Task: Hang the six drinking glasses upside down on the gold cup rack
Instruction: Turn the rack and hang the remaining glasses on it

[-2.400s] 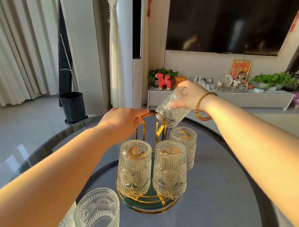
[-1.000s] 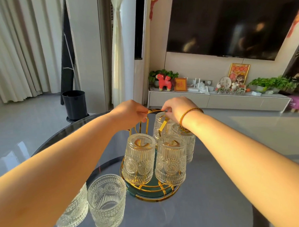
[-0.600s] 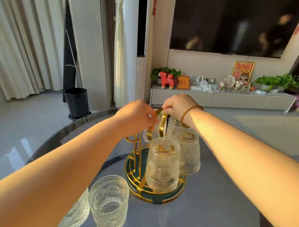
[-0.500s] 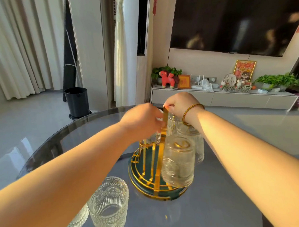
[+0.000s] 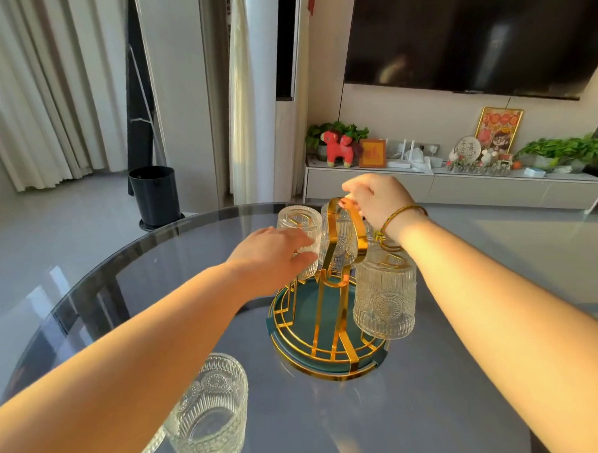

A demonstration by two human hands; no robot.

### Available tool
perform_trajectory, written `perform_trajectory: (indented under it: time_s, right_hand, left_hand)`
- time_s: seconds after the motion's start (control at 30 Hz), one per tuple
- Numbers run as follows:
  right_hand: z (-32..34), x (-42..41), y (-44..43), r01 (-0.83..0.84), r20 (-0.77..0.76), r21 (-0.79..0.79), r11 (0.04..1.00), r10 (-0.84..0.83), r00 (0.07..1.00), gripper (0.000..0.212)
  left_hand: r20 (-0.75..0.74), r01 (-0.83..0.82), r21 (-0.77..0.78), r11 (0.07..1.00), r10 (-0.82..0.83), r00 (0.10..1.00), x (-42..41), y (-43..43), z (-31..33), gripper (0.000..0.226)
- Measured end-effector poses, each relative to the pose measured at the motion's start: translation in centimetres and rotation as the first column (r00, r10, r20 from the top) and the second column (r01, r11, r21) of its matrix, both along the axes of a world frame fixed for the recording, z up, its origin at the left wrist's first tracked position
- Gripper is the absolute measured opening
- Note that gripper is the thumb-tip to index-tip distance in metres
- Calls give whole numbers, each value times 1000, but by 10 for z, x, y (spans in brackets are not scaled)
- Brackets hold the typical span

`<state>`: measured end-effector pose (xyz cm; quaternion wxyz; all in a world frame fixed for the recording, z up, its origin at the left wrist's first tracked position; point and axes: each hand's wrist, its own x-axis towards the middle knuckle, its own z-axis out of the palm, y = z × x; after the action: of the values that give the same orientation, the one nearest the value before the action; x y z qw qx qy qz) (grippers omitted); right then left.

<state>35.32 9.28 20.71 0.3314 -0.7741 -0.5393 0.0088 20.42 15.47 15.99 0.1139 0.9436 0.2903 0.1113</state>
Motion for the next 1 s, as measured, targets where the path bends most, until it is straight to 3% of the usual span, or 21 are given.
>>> perform_trajectory:
  time_s: [0.07,0.13,0.27,0.53,0.7,0.73,0.8,0.9,1.0]
  right_hand:
    - [-1,-9,-7,2,30,-63,998,0,1000,40]
    - [-4,-16,-10,28,98,-150,988,-14,995,25]
    - [0,-20,-17,91,196,-163,982,-58,979,22]
    - [-2,-10,-40,-29,30,-62,998,31,999,33]
    - [-12,-11,-52,3,121,-128,992,12,993,45]
    - [-14,-14,-58,18,155,-87,996,-4,988,47]
    - [-20,-28,-74,-9,288,150,989,-35,957,42]
    - [-41,-66,-98,-182,359,472,863,1,934,28]
    - [-87,-111,-116,-291,263,442,848,188,946,31]
  left_hand:
    - [-22,-17,-39,999,16,1000,-4,1,-5,37]
    - [-2,-33,-62,998,33,999,-7,-1,-4,33]
    - [-42,-21,-64,998,18,999,-12,-8,-1,32]
    - [-13,103,46,994,-103,995,-16,-42,-10,33]
    - [-9,95,18,995,-95,995,-22,-46,-9,38]
    - [16,87,24,996,-88,996,-28,-47,-9,38]
    - [117,56,45,997,-61,991,-47,-50,-9,39]
    - [357,-30,51,998,10,934,-86,-64,-14,39]
    - [466,-171,18,985,142,873,-127,-79,-31,40]
